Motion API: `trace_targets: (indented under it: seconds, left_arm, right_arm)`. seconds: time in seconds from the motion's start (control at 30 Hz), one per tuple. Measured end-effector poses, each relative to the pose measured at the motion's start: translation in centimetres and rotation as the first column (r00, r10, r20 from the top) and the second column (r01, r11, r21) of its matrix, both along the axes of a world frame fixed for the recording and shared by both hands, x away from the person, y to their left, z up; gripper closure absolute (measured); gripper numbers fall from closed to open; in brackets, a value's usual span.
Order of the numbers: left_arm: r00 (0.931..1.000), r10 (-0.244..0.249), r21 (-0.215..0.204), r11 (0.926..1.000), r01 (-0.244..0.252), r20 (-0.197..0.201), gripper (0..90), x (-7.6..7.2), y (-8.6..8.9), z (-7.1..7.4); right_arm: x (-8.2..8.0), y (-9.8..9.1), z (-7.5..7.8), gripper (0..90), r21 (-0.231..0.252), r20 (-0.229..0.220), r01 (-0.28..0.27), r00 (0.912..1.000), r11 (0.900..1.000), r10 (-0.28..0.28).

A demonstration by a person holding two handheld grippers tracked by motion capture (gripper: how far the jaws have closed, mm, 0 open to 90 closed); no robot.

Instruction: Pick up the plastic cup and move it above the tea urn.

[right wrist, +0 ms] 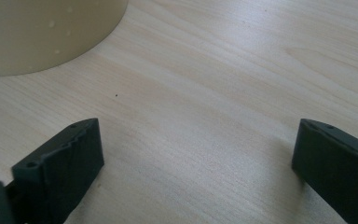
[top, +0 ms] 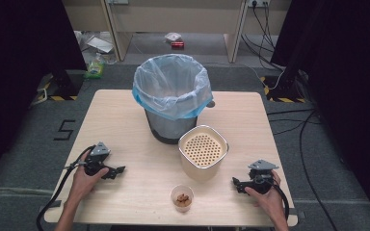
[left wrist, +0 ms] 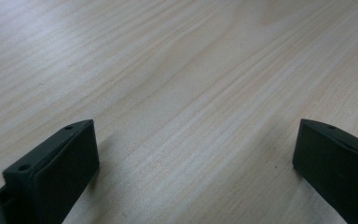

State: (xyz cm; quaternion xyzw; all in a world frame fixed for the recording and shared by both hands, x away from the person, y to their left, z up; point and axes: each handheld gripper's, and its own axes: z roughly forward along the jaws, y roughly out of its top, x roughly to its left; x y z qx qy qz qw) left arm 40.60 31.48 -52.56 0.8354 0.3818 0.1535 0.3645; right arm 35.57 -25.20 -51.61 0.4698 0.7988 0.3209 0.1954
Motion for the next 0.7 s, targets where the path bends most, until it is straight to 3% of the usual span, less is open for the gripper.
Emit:
trace_targets:
  seconds: [0.2,0.4,0.5,0.7]
  left_arm:
    - [1.0000,0.000,0.000,1.0000,0.000,0.000,0.0,0.0,0.0,0.0]
    - [1.0000,0.000,-0.001,1.0000,0.000,0.000,0.0,0.0,0.0,0.0]
    - [1.0000,0.000,-0.001,1.0000,0.000,0.000,0.0,0.0,0.0,0.0]
    - [1.0000,0.000,-0.001,1.0000,0.000,0.000,0.0,0.0,0.0,0.0]
  right_arm:
    - [-0.4,-0.2,0.4,17.2,0.007,0.007,-0.006,1.0000,1.0000,0.006]
    - [-1.1,-0.3,0.7,18.9,0.002,0.003,0.007,1.0000,1.0000,-0.007]
    - [-2.2,-0.1,1.3,21.6,0.039,0.008,0.009,0.9999,0.9992,-0.010]
    - [-3.3,0.5,2.2,24.6,0.057,0.034,0.001,0.9994,0.9984,-0.003]
